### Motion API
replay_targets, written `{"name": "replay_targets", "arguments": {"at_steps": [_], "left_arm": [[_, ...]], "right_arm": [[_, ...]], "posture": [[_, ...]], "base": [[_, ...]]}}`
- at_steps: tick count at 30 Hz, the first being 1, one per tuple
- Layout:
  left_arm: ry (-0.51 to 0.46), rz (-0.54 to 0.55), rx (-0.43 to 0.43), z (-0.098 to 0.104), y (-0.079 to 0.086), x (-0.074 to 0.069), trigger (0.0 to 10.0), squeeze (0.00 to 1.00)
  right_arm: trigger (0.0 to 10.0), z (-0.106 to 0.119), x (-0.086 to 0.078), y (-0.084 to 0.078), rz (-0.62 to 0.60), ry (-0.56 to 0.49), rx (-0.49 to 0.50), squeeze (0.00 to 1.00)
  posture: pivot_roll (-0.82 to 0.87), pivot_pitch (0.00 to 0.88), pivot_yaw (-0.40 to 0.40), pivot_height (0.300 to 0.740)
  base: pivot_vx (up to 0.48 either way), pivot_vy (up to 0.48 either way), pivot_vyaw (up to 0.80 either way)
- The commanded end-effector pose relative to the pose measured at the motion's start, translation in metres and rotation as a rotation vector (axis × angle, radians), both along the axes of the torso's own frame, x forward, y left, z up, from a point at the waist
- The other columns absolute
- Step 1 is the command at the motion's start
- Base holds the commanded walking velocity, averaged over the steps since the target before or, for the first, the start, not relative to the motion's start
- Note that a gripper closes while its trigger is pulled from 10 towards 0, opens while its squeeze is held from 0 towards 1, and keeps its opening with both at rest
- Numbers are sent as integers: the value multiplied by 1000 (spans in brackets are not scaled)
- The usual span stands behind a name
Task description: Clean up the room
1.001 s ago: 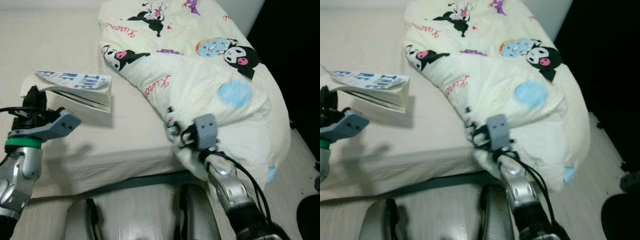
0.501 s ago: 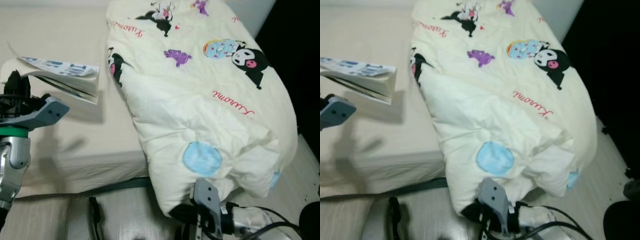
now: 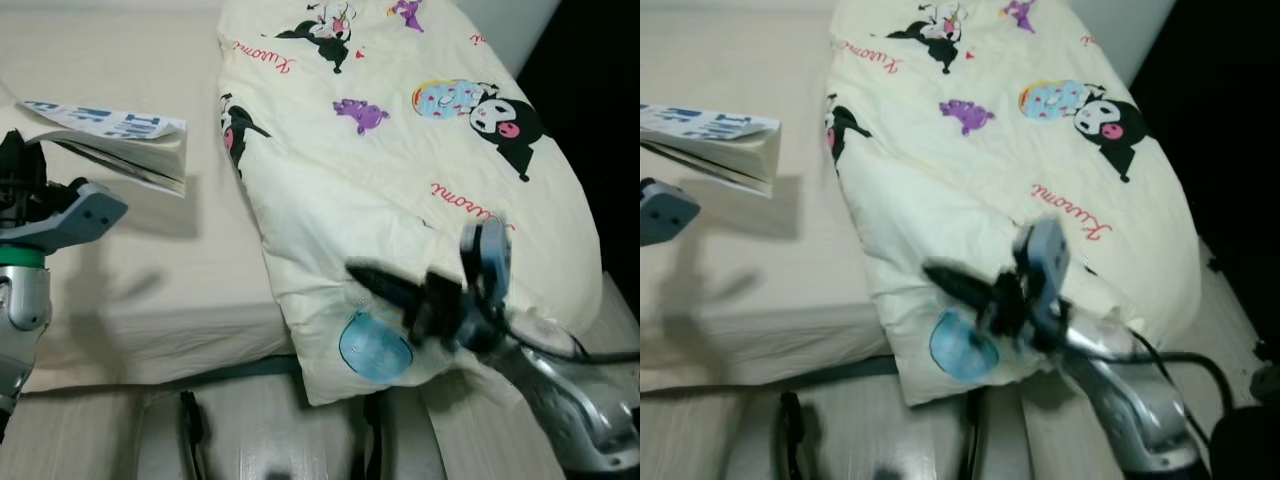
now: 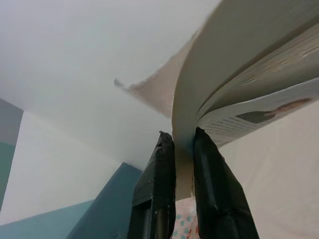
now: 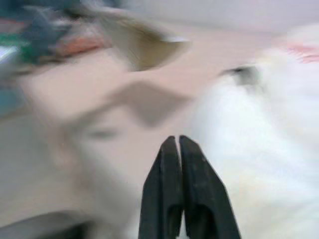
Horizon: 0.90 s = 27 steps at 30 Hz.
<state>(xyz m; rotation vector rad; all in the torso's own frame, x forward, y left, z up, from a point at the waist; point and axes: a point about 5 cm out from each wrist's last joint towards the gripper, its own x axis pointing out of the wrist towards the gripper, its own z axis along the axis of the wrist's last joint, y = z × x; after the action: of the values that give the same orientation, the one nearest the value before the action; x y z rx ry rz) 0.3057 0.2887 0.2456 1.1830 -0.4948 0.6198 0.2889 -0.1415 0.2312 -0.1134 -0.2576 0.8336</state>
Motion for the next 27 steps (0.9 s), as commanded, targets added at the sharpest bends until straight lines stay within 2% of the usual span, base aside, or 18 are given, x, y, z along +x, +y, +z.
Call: {"name": "replay_targets", "arguments": {"at_steps": [1, 2, 3, 4, 6, 7, 8, 10, 12, 15, 17, 18, 19, 22, 24, 25, 26, 27], "left_arm": [[-40, 15, 3, 4, 3, -3, 10000, 0], [-40, 15, 3, 4, 3, -3, 10000, 0], [-41, 14, 0, 4, 2, -3, 10000, 0], [-41, 14, 0, 4, 2, -3, 10000, 0], [-40, 14, -7, 2, 2, -4, 10000, 0], [-40, 14, -7, 2, 2, -4, 10000, 0], [-37, 14, -9, 0, 2, -5, 10000, 0], [-37, 14, -9, 0, 2, -5, 10000, 0], [-32, 12, -13, -2, 1, -5, 10000, 0], [-29, 5, -17, -2, 0, -2, 10000, 0], [-30, -2, -20, -2, -2, 0, 10000, 0], [-30, -2, -20, -2, -2, 0, 10000, 0], [-32, -6, -21, -2, -3, 1, 10000, 0], [-32, -12, -25, -2, -5, 3, 10000, 0], [-32, -12, -25, -2, -5, 3, 10000, 0], [-32, -14, -26, -2, -6, 3, 10000, 0], [-32, -14, -26, -2, -6, 3, 10000, 0], [-33, -15, -28, -3, -7, 3, 10000, 0]], "right_arm": [[10000, -16, 14, -9, -208, -23, -118, 0], [10000, -16, 14, -9, -208, -23, -118, 0], [10000, -32, 30, -20, -445, -64, -321, 0], [10000, -32, 30, -20, -445, -64, -321, 0], [10000, -58, 42, -41, -700, -97, -565, 0], [10000, -58, 42, -41, -700, -97, -565, 0], [10000, -72, 42, -45, -720, -61, -632, 0], [10000, -72, 42, -45, -720, -61, -632, 0], [10000, -95, 35, -33, -592, 21, -683, 0], [10000, -107, 5, 26, -162, 95, -541, 0], [10000, -104, -10, 53, 8, 114, -433, 0], [10000, -104, -10, 53, 8, 114, -433, 0], [10000, -100, -19, 66, 100, 123, -381, 0], [10000, -80, -41, 101, 322, 197, -155, 0], [10000, -80, -41, 101, 322, 197, -155, 0], [10000, -70, -46, 108, 378, 246, -52, 0], [10000, -70, -46, 108, 378, 246, -52, 0], [10000, -58, -47, 112, 411, 272, 44, 0]], "posture": [[0, 155, 35, 505], [0, 155, 35, 505], [8, 154, 32, 505], [8, 154, 32, 505], [13, 156, 26, 505], [13, 156, 26, 505], [14, 156, 27, 505], [14, 156, 27, 505], [14, 156, 27, 505], [0, 159, 34, 505], [0, 159, 34, 505], [0, 159, 34, 505], [0, 159, 34, 505], [-7, 159, 34, 505], [-7, 159, 34, 505], [-6, 158, 31, 505], [-6, 158, 31, 505], [-2, 156, 25, 505]], "base": [[0, 0, 0], [0, 0, 0], [0, 0, 0], [0, 0, 0], [0, 0, 0], [0, 0, 0], [0, 0, 0], [0, 0, 0], [0, 0, 0], [0, 0, 0], [0, 0, 0], [0, 0, 0], [0, 0, 0], [0, 0, 0], [0, 0, 0], [0, 0, 0], [0, 0, 0], [0, 0, 0]]}}
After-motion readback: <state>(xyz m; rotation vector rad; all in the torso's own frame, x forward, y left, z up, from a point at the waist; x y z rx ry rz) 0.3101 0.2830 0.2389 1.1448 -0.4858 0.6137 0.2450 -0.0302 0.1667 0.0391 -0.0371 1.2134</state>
